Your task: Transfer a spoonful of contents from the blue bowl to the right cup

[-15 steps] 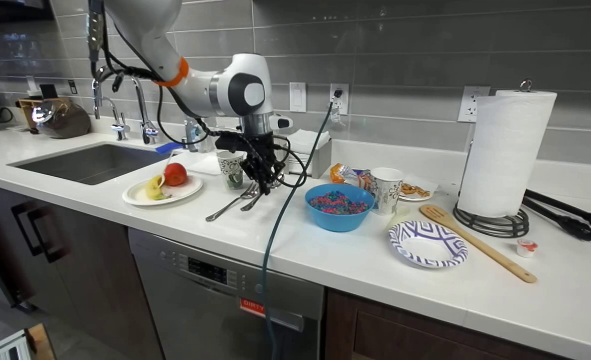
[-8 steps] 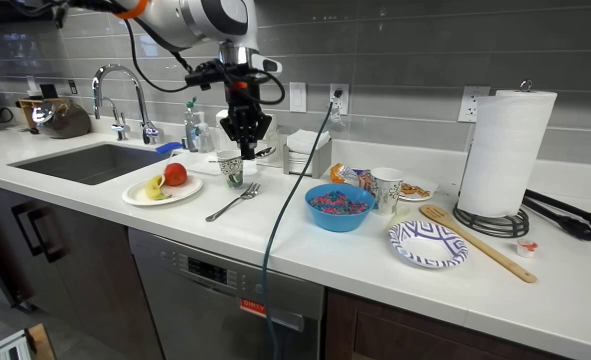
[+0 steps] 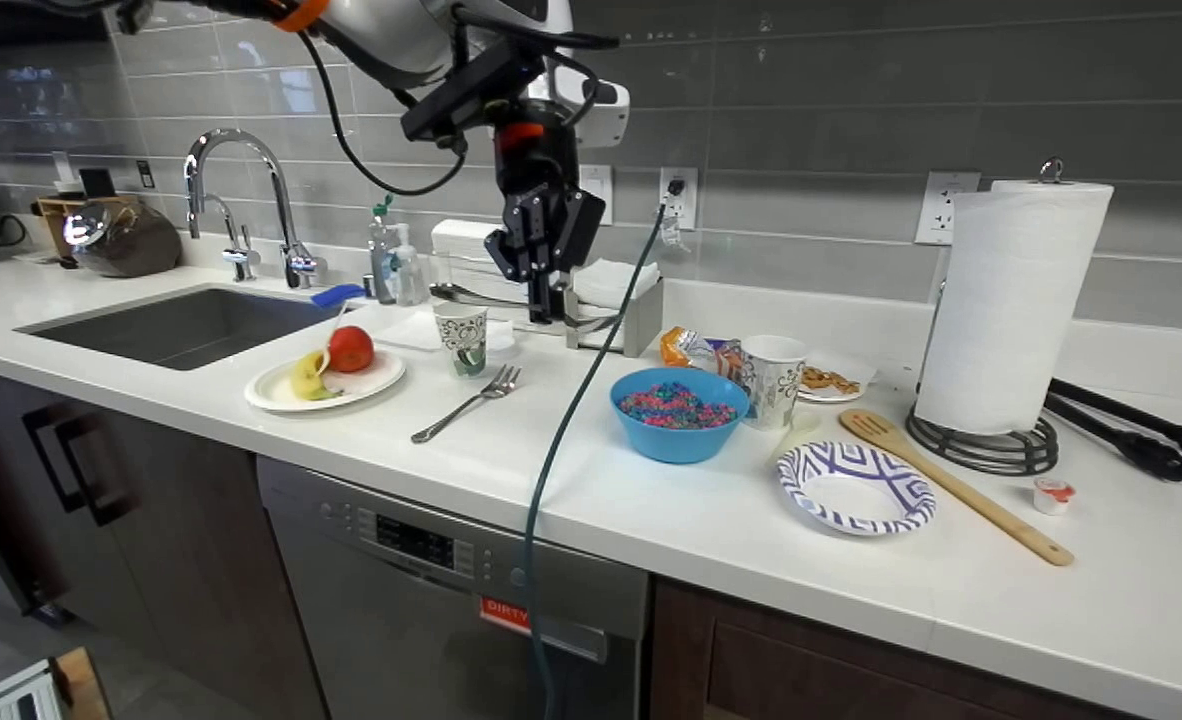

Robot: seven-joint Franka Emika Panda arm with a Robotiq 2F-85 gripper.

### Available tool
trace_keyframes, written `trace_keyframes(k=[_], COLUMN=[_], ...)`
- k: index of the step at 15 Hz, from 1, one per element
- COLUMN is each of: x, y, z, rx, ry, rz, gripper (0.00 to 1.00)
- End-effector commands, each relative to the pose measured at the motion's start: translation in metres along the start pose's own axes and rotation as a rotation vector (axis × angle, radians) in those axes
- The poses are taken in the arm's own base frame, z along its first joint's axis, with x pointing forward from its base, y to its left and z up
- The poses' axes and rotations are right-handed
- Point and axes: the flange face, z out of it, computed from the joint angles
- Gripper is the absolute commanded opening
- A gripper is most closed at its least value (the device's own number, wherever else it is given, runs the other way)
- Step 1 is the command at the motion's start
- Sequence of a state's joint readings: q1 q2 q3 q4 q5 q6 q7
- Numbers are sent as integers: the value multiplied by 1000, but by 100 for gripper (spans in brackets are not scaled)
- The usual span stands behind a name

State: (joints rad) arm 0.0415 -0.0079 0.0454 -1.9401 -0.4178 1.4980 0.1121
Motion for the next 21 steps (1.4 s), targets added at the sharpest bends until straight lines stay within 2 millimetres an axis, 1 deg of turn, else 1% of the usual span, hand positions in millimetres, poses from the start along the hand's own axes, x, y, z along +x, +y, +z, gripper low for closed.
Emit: trace_keyframes(k=[1, 2, 5, 7, 11, 16, 21], x=[28, 37, 69, 87, 116, 140, 157], y=[21, 22, 16, 12, 1, -11, -24], z=[25, 30, 41, 47, 57, 66, 67], rx=[-63, -71, -110, -91, -80, -73, -90], ry=[-29, -28, -15, 3, 18, 3, 1], rz=[41, 39, 19, 17, -3, -20, -38], gripper=[3, 3, 3, 3, 3, 3, 3])
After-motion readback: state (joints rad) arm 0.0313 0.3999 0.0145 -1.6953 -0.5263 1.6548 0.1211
